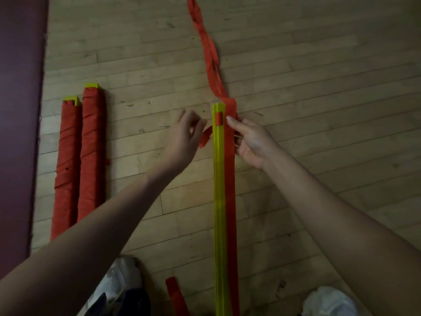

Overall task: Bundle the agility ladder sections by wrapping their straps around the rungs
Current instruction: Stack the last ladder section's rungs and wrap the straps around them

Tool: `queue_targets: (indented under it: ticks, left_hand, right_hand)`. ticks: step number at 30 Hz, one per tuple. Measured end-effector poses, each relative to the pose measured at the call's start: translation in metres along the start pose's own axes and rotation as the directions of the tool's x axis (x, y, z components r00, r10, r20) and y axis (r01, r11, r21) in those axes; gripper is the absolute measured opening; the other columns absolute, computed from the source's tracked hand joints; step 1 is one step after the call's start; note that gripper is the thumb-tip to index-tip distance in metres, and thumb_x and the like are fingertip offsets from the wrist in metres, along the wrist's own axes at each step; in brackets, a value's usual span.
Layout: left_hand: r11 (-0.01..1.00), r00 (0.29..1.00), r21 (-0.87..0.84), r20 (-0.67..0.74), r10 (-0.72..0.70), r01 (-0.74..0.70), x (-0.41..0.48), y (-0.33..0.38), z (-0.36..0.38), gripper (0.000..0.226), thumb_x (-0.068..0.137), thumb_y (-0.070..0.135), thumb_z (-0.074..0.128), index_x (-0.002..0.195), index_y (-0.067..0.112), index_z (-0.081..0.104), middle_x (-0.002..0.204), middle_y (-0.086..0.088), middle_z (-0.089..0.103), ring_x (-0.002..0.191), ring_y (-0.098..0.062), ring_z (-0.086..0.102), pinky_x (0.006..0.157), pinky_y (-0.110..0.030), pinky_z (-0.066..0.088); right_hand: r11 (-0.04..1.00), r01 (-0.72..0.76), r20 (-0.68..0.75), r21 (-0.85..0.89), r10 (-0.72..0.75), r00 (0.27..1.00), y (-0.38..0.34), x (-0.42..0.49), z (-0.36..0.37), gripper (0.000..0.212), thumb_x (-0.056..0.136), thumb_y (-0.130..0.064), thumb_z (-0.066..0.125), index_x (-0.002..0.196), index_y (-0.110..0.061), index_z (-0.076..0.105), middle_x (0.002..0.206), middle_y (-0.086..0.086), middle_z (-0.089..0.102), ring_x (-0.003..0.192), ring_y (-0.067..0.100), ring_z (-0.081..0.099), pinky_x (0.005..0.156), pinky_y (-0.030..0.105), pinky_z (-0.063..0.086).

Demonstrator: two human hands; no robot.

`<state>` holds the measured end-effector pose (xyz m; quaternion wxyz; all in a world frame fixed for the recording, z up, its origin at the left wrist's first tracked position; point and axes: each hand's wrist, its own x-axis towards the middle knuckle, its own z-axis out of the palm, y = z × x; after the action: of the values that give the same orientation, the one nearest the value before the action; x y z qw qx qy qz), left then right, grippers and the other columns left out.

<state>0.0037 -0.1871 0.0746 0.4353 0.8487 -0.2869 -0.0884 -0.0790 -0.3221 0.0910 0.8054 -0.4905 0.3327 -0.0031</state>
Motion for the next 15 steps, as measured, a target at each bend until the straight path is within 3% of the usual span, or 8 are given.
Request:
queue_targets:
  ticks: [1,2,3,5,7,9,12,15]
  left_hand:
    - [0.978,0.982,0.092,0.01,0.189,-0.189,0.007,-0.001,-0.007,0.019,0.091,0.001,0.055,0.109,0.002,0.06,0.112,-0.009,0.055,0.102,-0.014,0.052,0.085,-0.027,0.044]
    - [0.936,0.944,0.132,0.084,0.319,-0.328,0.016,-0.004,-0.013,0.039,0.085,-0.008,0.055,0.123,0.004,0.056,0.128,-0.007,0.05,0.12,-0.016,0.045,0.098,-0.025,0.039]
    - [0.911,0.91,0.125,0.197,0.365,-0.393,0.026,-0.004,-0.021,0.057,0.082,-0.014,0.054,0.134,0.009,0.05,0.14,-0.002,0.041,0.133,-0.014,0.033,0.108,-0.022,0.029]
    - [0.926,0.854,0.054,0.411,0.319,-0.373,0.043,0.0,-0.034,0.075,0.08,-0.018,0.054,0.145,0.017,0.038,0.149,0.009,0.028,0.142,-0.008,0.012,0.113,-0.017,0.011]
    - [0.929,0.769,-0.031,0.551,0.324,-0.369,0.056,0.003,-0.042,0.073,0.082,-0.009,0.062,0.144,0.019,0.037,0.149,0.011,0.025,0.145,-0.013,0.007,0.115,-0.024,0.01]
    - [0.899,0.702,-0.045,0.609,0.37,-0.436,0.062,0.006,-0.046,0.063,0.084,0.015,0.068,0.141,0.022,0.04,0.15,0.007,0.024,0.146,-0.02,0.005,0.117,-0.034,0.01]
    - [0.851,0.629,-0.006,0.671,0.392,-0.525,0.067,0.005,-0.048,0.052,0.084,0.04,0.059,0.133,0.026,0.049,0.149,0.008,0.03,0.145,-0.018,0.008,0.118,-0.042,0.005]
    - [0.855,0.652,0.057,0.674,0.348,-0.515,0.066,0.007,-0.052,0.039,0.088,0.027,0.059,0.125,0.013,0.061,0.13,0.0,0.058,0.136,-0.019,0.038,0.119,-0.034,0.004]
  right_hand:
    - [1.0,-0.017,0.026,0.013,0.017,1.0,-0.001,-0.001,0.001,0.022,0.097,-0.018,0.052,0.117,-0.011,0.058,0.091,0.005,0.069,0.081,0.017,0.068,0.063,0.03,0.057]
    - [0.999,-0.033,0.048,0.022,0.032,0.998,-0.002,-0.001,0.001,0.022,0.097,-0.019,0.053,0.116,-0.011,0.059,0.09,0.003,0.071,0.08,0.016,0.069,0.06,0.028,0.056]
    - [0.998,-0.048,0.073,0.034,0.045,0.996,-0.003,-0.002,0.001,0.021,0.097,-0.019,0.053,0.114,-0.012,0.061,0.088,0.002,0.072,0.079,0.015,0.07,0.059,0.026,0.055]
    - [0.997,-0.071,0.139,0.042,0.065,0.988,-0.003,-0.004,0.001,0.017,0.096,-0.018,0.053,0.109,-0.013,0.063,0.084,0.001,0.073,0.076,0.013,0.071,0.059,0.025,0.055]
    - [0.996,-0.093,0.208,0.013,0.089,0.974,-0.002,-0.006,0.003,0.018,0.096,-0.017,0.053,0.109,-0.011,0.064,0.084,0.001,0.072,0.075,0.011,0.069,0.06,0.025,0.054]
    - [0.993,-0.111,0.249,-0.036,0.117,0.961,-0.002,-0.009,0.003,0.024,0.094,-0.017,0.055,0.114,-0.007,0.064,0.089,0.003,0.072,0.079,0.011,0.068,0.063,0.025,0.055]
    - [0.991,-0.117,0.263,-0.061,0.129,0.956,-0.005,-0.012,0.004,0.03,0.093,-0.016,0.057,0.119,0.0,0.061,0.093,0.006,0.071,0.084,0.013,0.068,0.066,0.026,0.055]
    - [0.99,-0.122,0.275,-0.076,0.138,0.952,-0.009,-0.014,0.005,0.028,0.092,-0.013,0.058,0.114,0.003,0.062,0.093,0.009,0.071,0.082,0.014,0.07,0.066,0.026,0.056]
